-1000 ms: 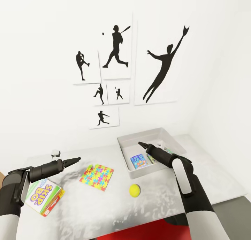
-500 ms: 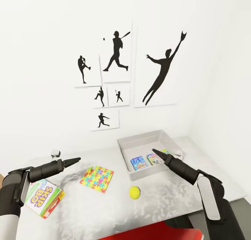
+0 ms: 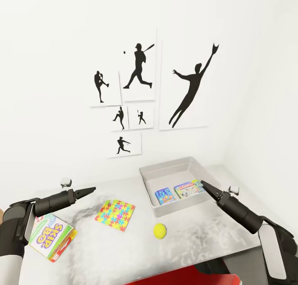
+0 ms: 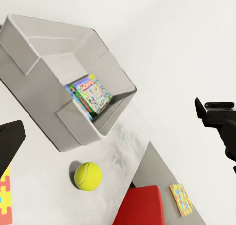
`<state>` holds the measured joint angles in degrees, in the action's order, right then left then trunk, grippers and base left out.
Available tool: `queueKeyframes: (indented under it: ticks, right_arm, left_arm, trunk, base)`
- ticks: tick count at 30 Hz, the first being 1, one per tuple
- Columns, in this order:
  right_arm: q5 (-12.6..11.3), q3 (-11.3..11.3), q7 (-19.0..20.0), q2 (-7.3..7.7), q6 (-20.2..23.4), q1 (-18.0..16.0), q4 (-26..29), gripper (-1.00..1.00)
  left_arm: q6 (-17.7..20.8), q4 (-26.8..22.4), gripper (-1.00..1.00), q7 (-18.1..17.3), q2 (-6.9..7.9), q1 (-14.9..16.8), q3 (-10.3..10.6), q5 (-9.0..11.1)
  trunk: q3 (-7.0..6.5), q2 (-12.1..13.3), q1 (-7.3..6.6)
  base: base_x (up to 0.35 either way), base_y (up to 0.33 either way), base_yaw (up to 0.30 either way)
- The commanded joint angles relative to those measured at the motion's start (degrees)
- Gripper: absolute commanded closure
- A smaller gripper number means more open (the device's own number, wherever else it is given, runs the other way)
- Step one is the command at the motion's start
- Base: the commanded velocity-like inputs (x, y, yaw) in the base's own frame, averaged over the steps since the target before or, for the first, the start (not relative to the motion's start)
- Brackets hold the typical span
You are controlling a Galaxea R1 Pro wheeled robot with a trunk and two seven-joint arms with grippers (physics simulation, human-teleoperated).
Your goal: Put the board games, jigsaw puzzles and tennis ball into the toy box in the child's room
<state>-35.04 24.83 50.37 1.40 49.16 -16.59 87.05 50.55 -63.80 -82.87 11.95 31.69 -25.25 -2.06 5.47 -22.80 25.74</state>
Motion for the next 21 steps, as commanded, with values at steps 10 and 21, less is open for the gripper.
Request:
queueKeyframes:
  ticks: [10, 21]
  right_arm:
    - [-0.44, 0.35, 0.41, 1.43, 0.25, 0.15, 0.0, -1.0]
    - [-0.39, 0.3, 0.38, 1.49, 0.15, 0.16, -0.04, -1.0]
  left_arm:
    - [0.6, -0.01, -1.0, -0.43, 0.0, 0.06, -0.13, -0.23]
    - [0.76, -0.1, -1.0, -2.45, 2.26, 0.04, -0.09, -0.15]
  trunk:
    - [-0.82, -0.12, 0.04]
    - [-1.85, -0.12, 0.04]
  base:
    - [0.0, 0.0, 0.0]
    - [0.0, 0.0, 0.0]
